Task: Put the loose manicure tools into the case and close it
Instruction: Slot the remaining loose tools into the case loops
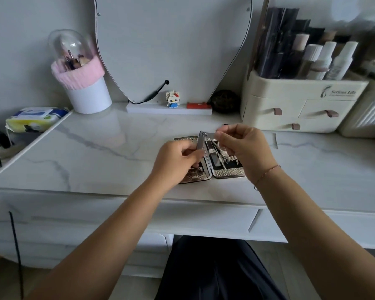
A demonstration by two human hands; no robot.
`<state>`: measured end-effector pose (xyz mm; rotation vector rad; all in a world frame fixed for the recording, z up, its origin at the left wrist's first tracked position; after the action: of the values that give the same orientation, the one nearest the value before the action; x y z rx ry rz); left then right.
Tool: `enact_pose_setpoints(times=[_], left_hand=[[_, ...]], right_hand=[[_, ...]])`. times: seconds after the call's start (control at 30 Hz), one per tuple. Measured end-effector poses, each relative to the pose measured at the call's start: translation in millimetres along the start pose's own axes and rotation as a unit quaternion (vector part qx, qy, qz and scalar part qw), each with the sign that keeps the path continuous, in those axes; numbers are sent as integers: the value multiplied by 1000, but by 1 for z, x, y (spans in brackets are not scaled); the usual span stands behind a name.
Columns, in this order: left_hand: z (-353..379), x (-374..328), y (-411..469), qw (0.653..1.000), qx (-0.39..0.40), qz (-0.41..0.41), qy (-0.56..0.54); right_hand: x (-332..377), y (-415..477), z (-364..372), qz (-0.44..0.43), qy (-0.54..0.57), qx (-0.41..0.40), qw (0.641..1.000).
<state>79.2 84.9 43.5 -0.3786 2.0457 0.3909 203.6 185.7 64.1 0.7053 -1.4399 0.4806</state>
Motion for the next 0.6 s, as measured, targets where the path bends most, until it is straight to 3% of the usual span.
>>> enact_pose_setpoints(times=[0.17,0.23,0.37,0.5,0.6], left_hand=[[-24,-4,-5,993,-41,5,114],[-25,-1,-7,995,-38,-3,97],[-12,7,-10,998,56,-16,28],[-25,-3,-13,999,36,27,-15],[-30,-6,-14,999,32,31,0]], right_hand=[[13,4,27,-32,-32,42,998],[18,7,37,-39,-33,56,997],[19,11,48,-29,-15,93,995],[21,13,57,-6,-117,158,980],[16,18,61,4,-129,166,978]])
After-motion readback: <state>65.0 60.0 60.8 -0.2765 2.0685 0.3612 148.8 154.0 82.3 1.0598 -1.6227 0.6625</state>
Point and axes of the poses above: each hand's wrist, its own y-axis towards the middle knuckle, its own z-axis out of the palm, x = y × z, the point moved 8 cm from there along y, towards the middle knuckle, and after that the axes turned 10 degrees about x, right-handed, at the moved point
